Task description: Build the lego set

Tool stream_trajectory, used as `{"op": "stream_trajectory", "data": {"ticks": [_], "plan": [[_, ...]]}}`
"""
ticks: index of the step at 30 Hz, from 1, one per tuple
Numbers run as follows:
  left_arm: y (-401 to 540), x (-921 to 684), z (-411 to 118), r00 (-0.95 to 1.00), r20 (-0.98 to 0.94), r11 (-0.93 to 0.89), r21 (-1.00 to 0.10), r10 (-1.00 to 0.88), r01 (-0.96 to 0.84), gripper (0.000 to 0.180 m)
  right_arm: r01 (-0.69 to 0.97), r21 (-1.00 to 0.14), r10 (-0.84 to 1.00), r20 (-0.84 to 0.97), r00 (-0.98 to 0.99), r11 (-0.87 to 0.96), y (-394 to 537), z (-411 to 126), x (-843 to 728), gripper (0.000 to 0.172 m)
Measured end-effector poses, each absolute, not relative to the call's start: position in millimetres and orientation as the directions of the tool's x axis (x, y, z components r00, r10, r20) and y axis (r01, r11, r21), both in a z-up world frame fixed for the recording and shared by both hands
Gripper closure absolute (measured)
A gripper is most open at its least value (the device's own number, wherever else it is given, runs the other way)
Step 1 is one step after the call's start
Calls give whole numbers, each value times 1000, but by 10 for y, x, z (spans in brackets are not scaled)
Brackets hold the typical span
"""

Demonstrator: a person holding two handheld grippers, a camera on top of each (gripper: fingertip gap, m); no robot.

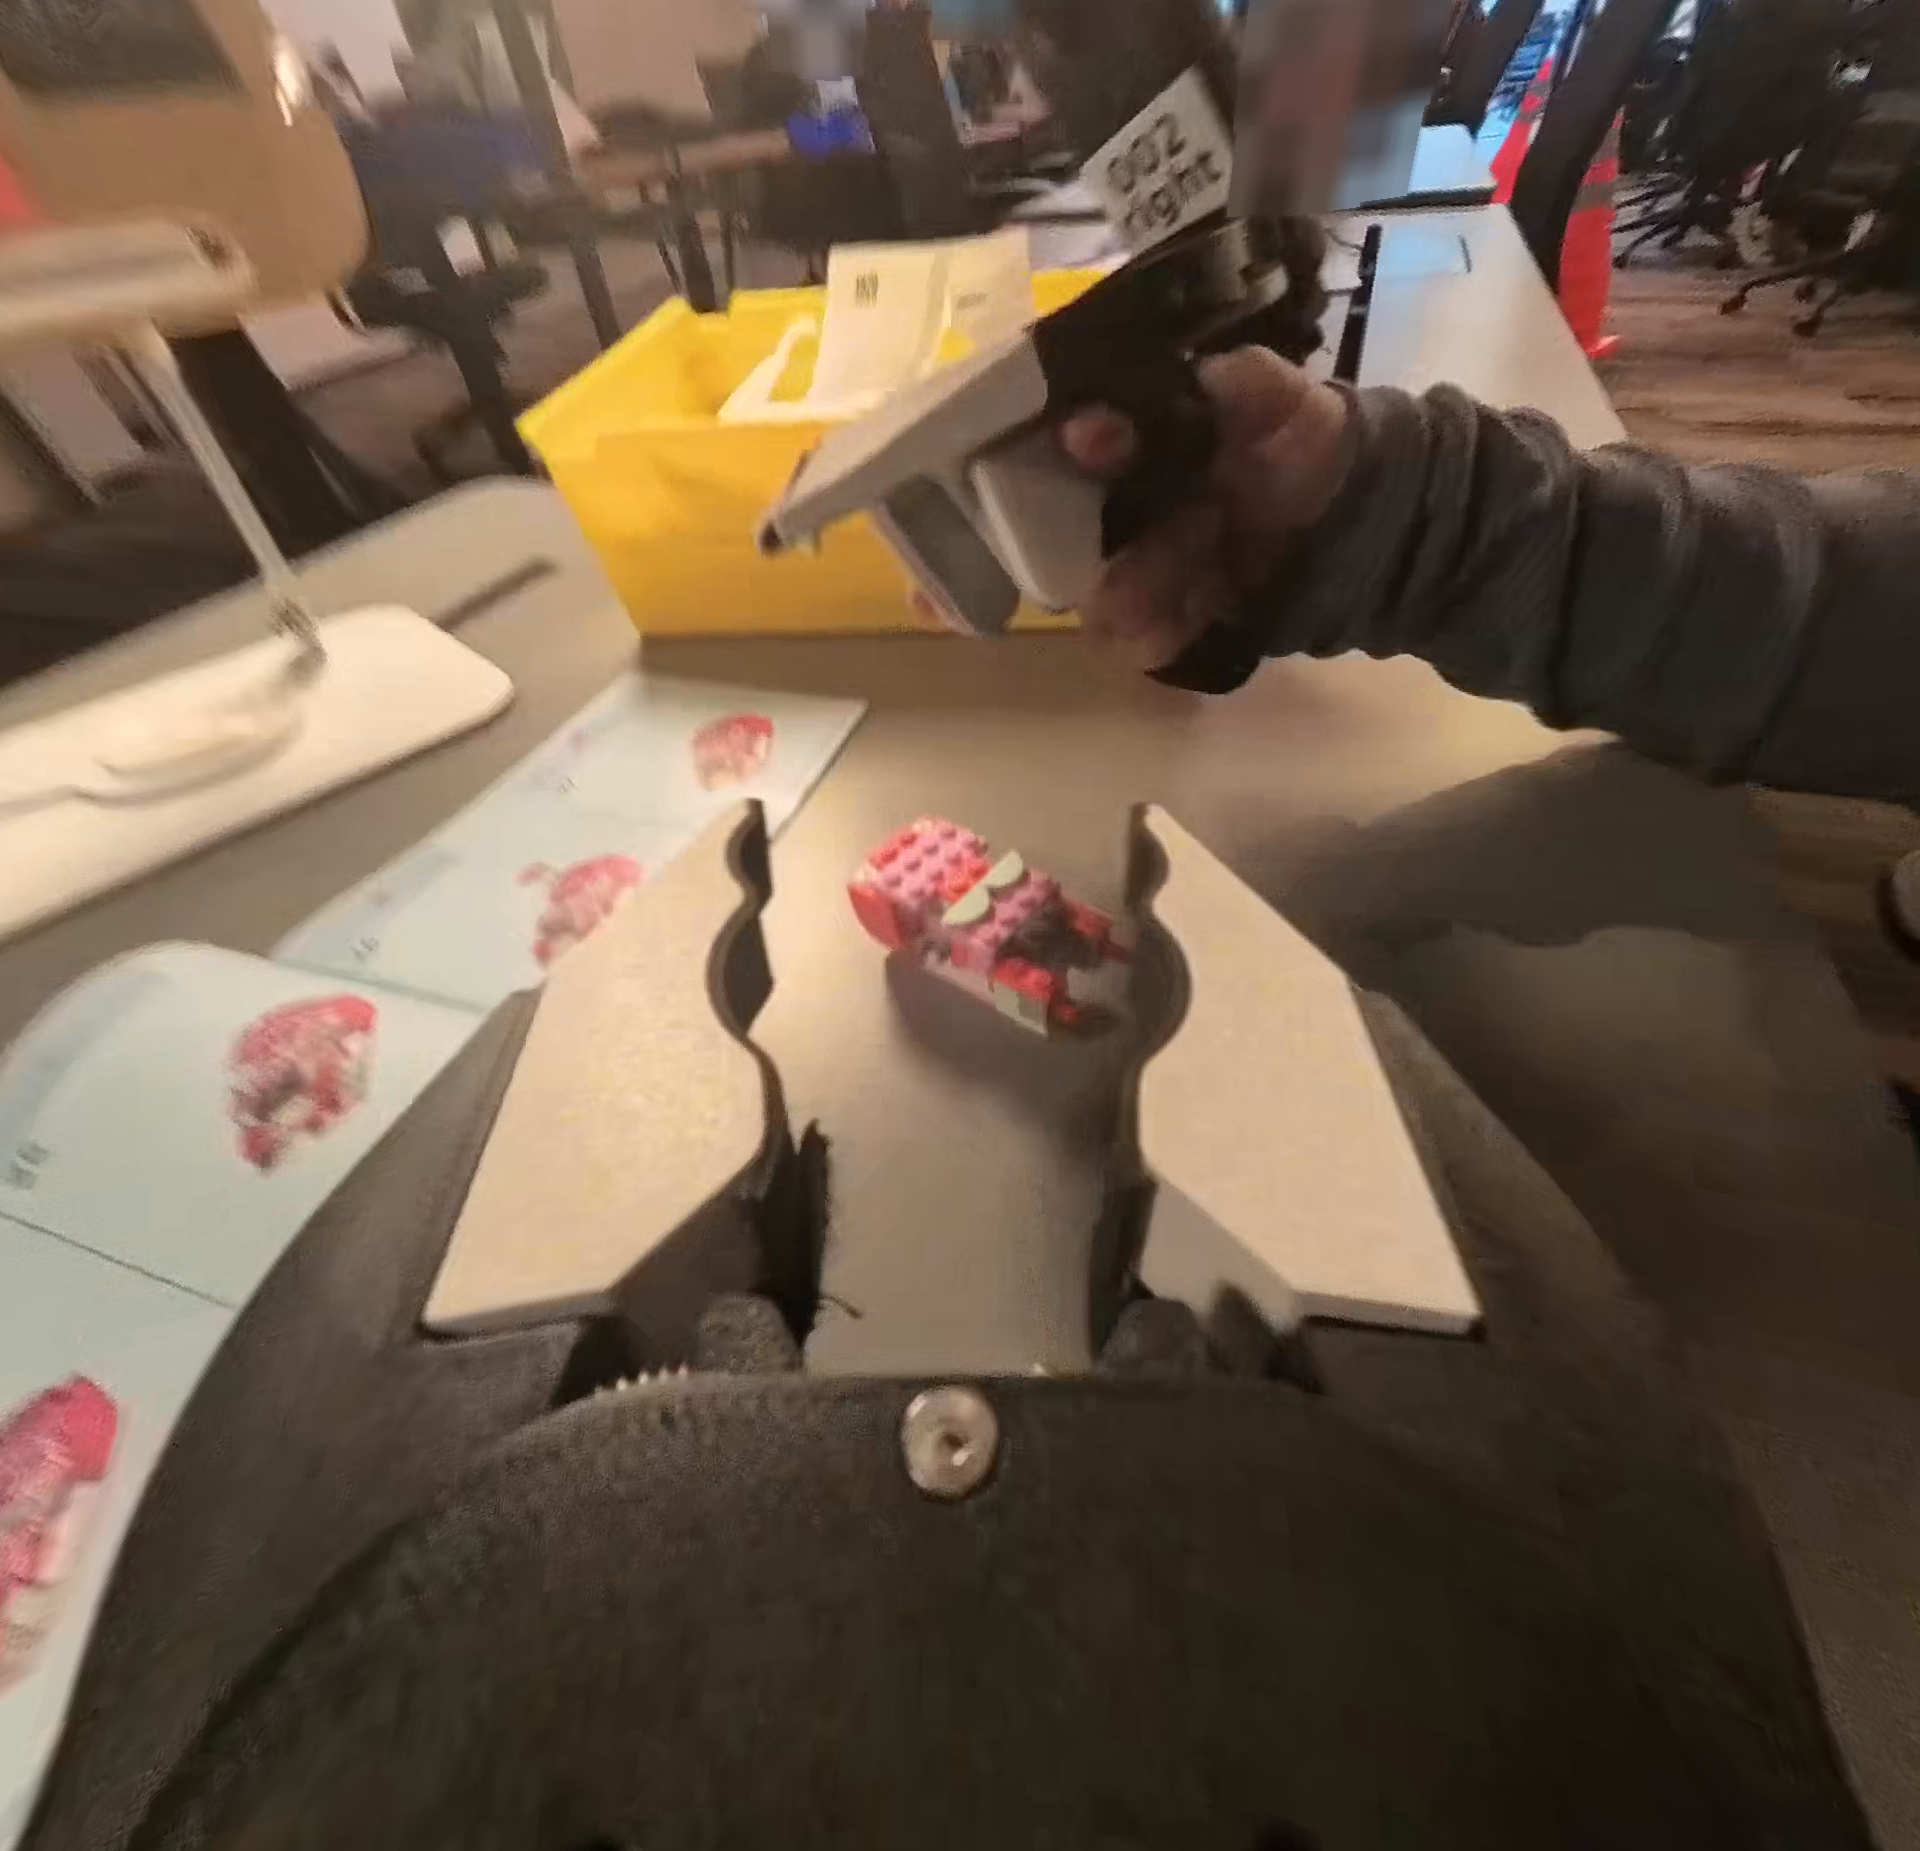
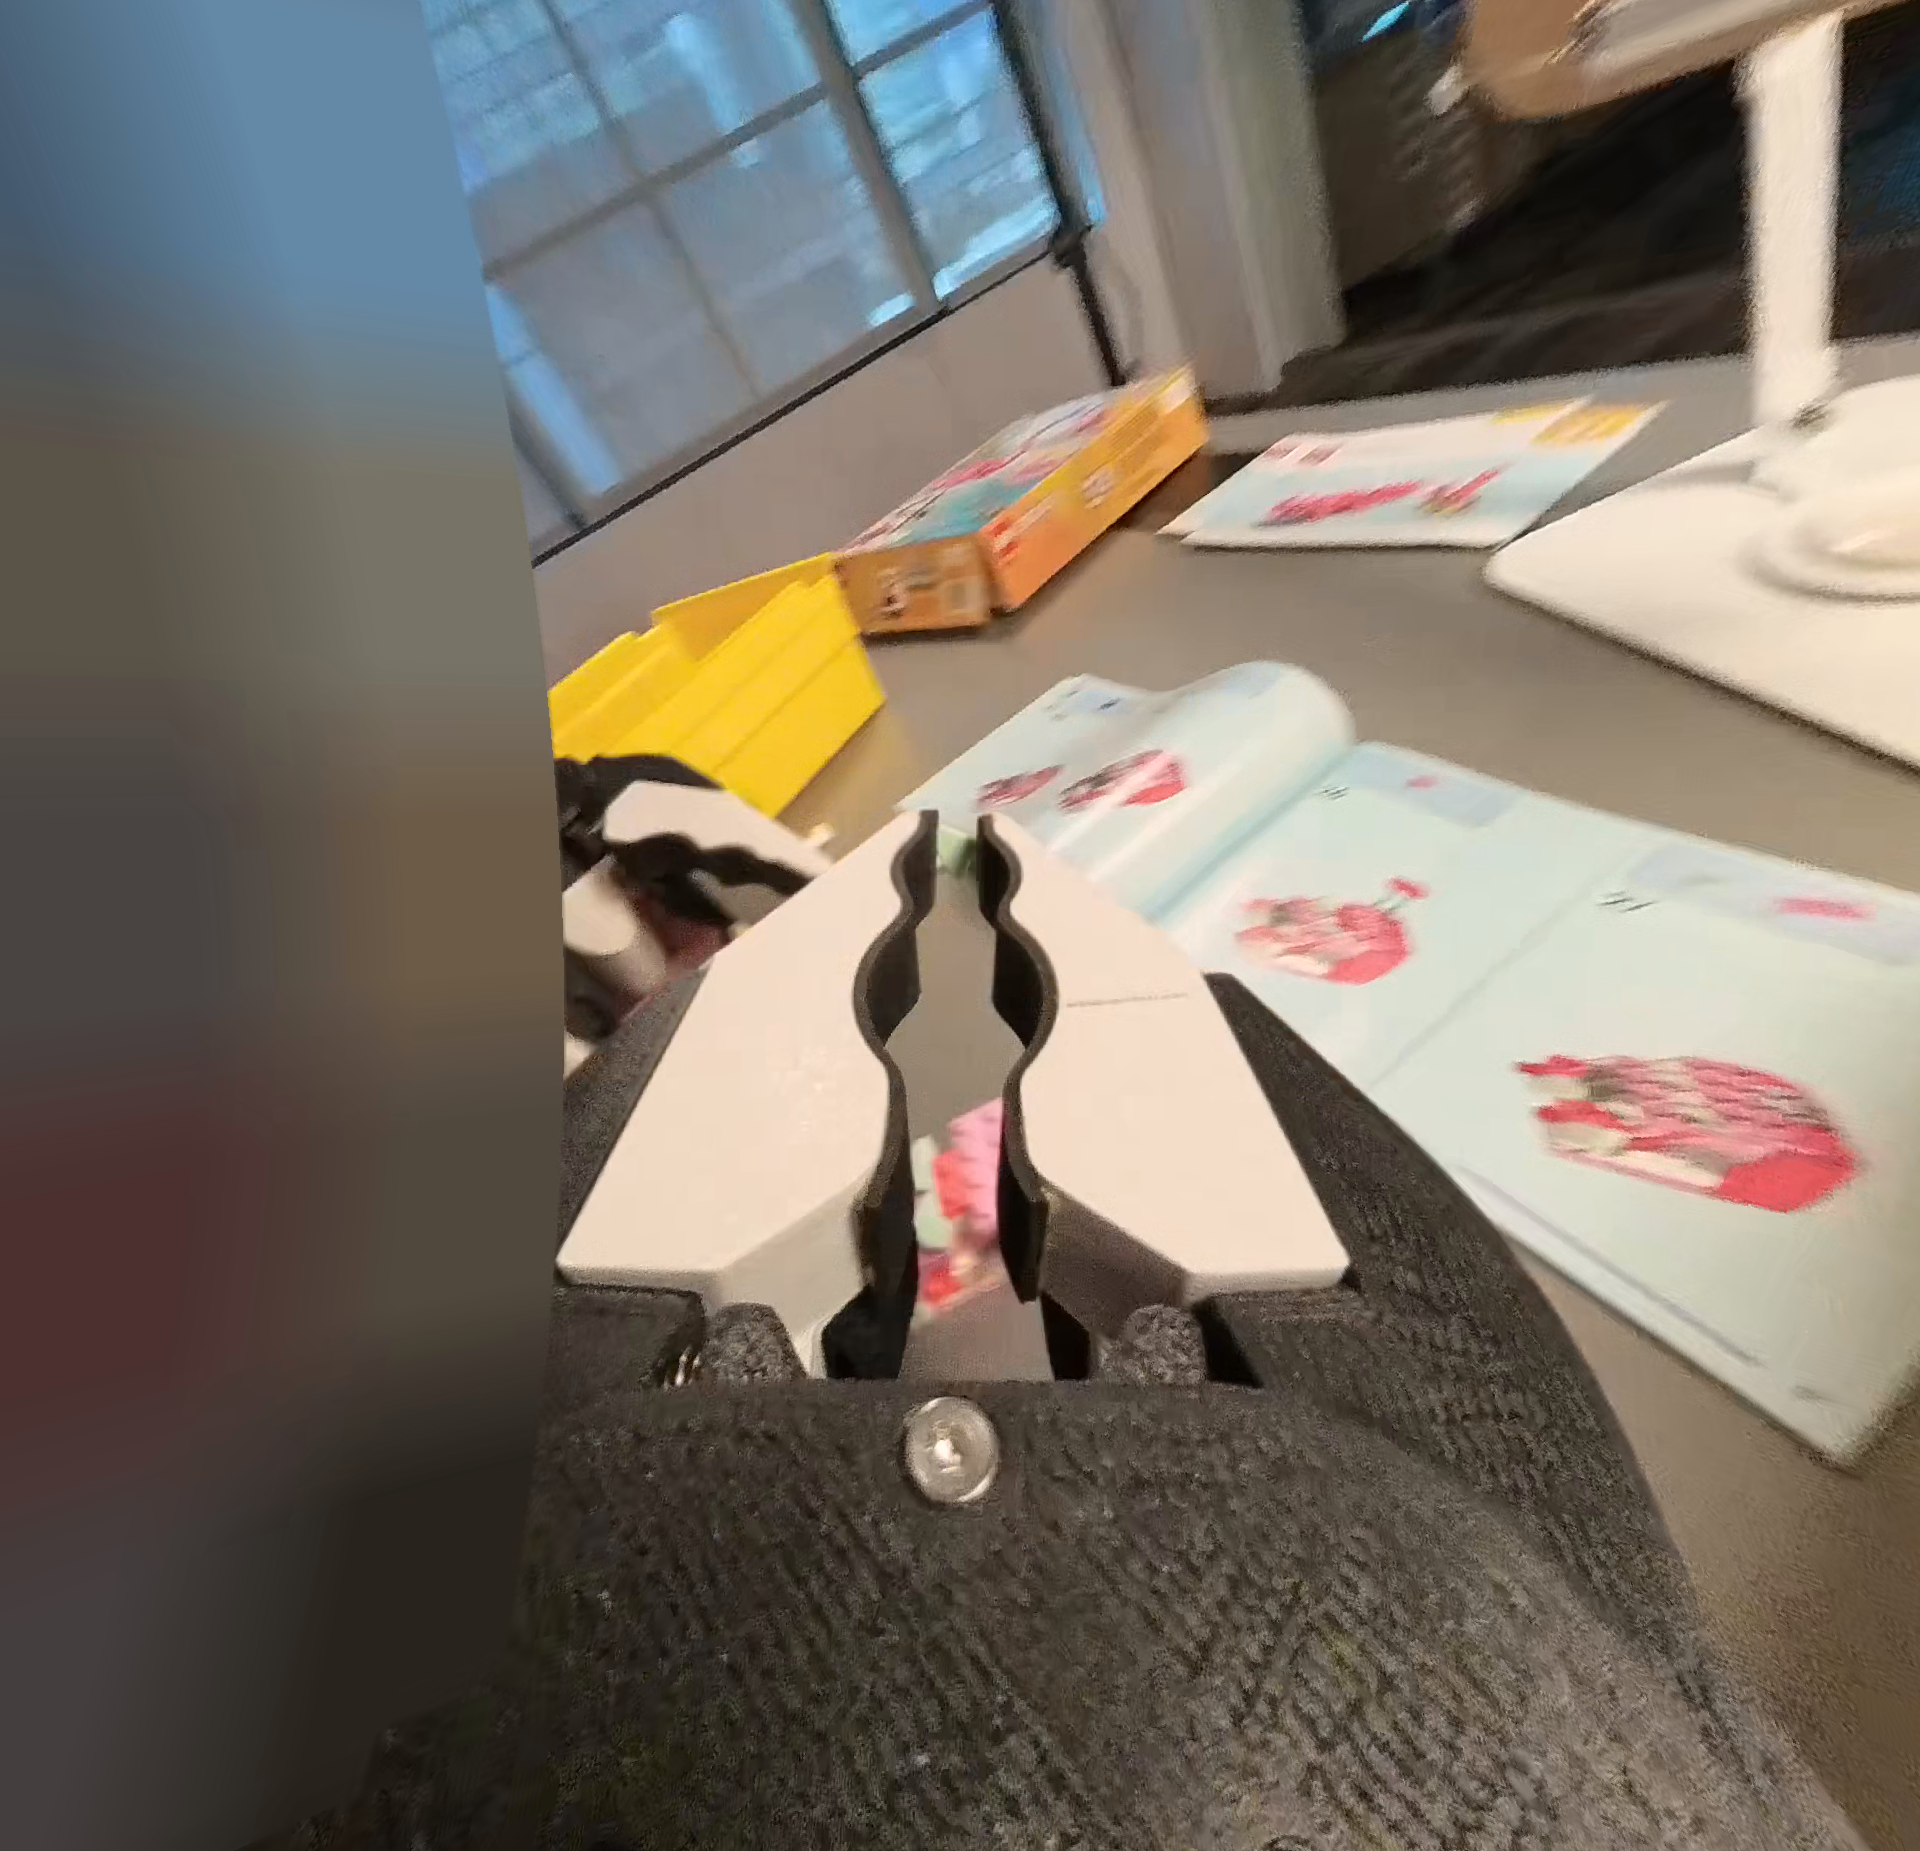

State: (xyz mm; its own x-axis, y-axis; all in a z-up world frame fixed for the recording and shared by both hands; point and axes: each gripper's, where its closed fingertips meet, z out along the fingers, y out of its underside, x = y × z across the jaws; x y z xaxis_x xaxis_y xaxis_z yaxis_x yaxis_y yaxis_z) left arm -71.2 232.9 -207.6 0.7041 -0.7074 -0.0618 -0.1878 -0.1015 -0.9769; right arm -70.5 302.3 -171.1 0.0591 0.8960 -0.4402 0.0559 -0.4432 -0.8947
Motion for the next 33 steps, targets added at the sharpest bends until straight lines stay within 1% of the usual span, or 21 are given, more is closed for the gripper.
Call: {"op": "stream_trajectory", "data": {"ticks": [2,4,6,9,11,13,15,18,21,23,26,28,29,30,31,33], "plan": [[2305,-677,-2178,658,39,-189,-969,-752,-159,103,0,-922,914,-385,131,-388,3150,-1761,-677,166],[2301,-645,-2226,629,91,-236,-960,-772,-151,97,5,-932,921,-356,161,-361,3154,-1865,-655,166],[2289,-604,-2247,599,99,-256,-949,-794,-182,91,35,-949,933,-299,202,-312,3175,-1950,-623,166],[2373,-606,-2326,598,51,-266,-923,-800,-277,84,124,-965,952,-198,235,-231,3197,-2028,-586,167],[2409,-570,-2400,571,55,-288,-900,-819,-328,83,225,-967,968,-62,245,-119,3195,-2110,-550,166],[2431,-516,-2503,540,77,-319,-872,-838,-371,82,331,-943,971,102,218,25,3141,-2189,-527,166],[2432,-463,-2599,509,85,-330,-848,-856,-414,82,345,-926,967,211,140,152,2992,-2158,-535,166],[2381,-429,-2729,467,63,-319,-809,-882,-493,83,365,-893,934,332,133,265,2943,-2106,-535,166],[2381,-422,-2792,453,53,-311,-797,-890,-518,90,400,-845,888,439,137,356,2973,-2119,-507,166],[2387,-395,-2788,446,76,-316,-809,-892,-495,98,408,-840,880,449,153,358,3006,-2146,-509,166],[2461,-386,-2788,470,77,-321,-825,-879,-465,105,410,-850,882,433,185,331,3074,-2180,-508,166],[2507,-396,-2800,497,70,-331,-823,-865,-461,114,404,-864,884,411,224,300,3134,-2172,-500,166],[2514,-399,-2804,509,69,-339,-820,-858,-461,116,398,-874,885,396,246,280,3160,-2164,-494,166],[2507,-403,-2807,519,76,-354,-814,-852,-461,121,393,-883,887,378,267,258,3182,-2156,-487,166],[2492,-408,-2807,531,90,-374,-806,-843,-458,131,384,-892,889,359,285,237,3208,-2150,-483,166],[2494,-472,-2812,614,121,-455,-783,-780,-424,140,365,-909,893,323,313,200,3247,-2149,-484,166]]}}
